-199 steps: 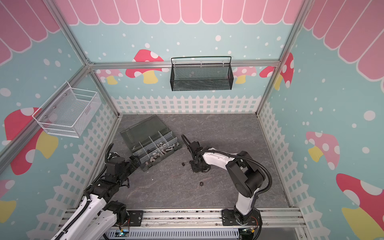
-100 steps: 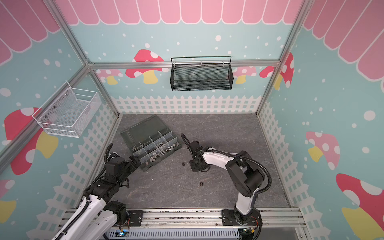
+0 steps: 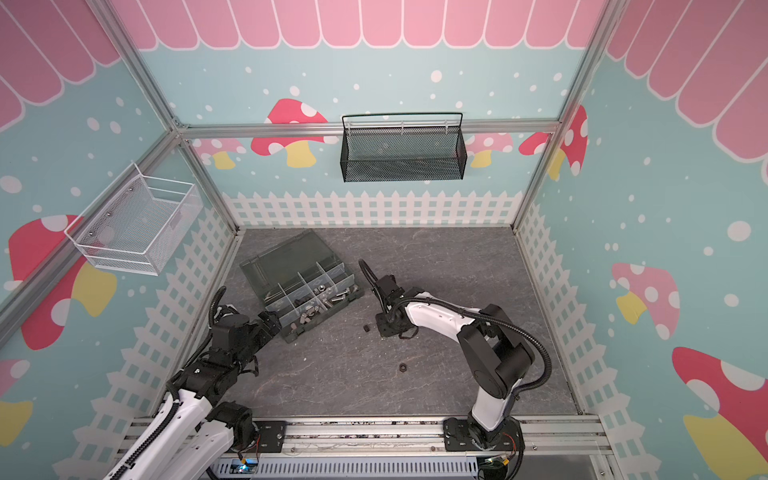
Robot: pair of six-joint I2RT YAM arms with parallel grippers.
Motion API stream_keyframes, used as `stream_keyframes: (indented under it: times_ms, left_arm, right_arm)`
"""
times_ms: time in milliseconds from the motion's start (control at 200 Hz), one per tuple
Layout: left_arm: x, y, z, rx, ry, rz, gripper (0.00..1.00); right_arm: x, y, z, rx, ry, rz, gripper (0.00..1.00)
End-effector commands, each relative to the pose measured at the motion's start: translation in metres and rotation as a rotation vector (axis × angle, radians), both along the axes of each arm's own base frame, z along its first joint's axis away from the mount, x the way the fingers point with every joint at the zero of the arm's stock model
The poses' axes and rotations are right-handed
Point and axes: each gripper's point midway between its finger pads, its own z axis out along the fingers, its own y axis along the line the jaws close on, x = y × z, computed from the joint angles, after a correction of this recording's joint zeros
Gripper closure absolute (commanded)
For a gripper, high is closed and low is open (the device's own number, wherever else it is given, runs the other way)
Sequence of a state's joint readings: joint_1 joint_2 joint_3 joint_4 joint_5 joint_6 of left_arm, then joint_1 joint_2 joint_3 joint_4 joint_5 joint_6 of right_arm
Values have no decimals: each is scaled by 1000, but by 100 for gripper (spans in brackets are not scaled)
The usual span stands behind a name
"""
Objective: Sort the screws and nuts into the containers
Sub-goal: 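Lift the silver nut with the right gripper and carry it over the organizer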
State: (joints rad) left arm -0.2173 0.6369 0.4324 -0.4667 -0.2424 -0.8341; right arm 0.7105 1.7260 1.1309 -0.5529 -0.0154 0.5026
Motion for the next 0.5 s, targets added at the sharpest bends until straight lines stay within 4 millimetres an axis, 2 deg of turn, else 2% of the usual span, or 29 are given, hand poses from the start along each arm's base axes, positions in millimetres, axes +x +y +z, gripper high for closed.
stream_keyframes:
  times_ms: [0,170,425,460,475,495]
  left_arm:
    - [-1,2,-1,-14,2,22,0]
    - [0,2,-1,-14,1,22,0]
    - [0,1,-6,-20,9,23,0]
    - [0,1,-5,-21,8,21,0]
    - [0,1,-6,-21,8,20,0]
    - [0,1,-6,-23,8,21,0]
  right_arm:
    - [13,16,24,40,-77,38,95]
    - [28,47,42,97,-137,101,95]
    - [59,106,68,180,-251,208,95]
    - [64,114,77,195,-278,222,95]
    - [67,118,68,183,-268,228,95]
    - [69,123,69,189,-275,237,95]
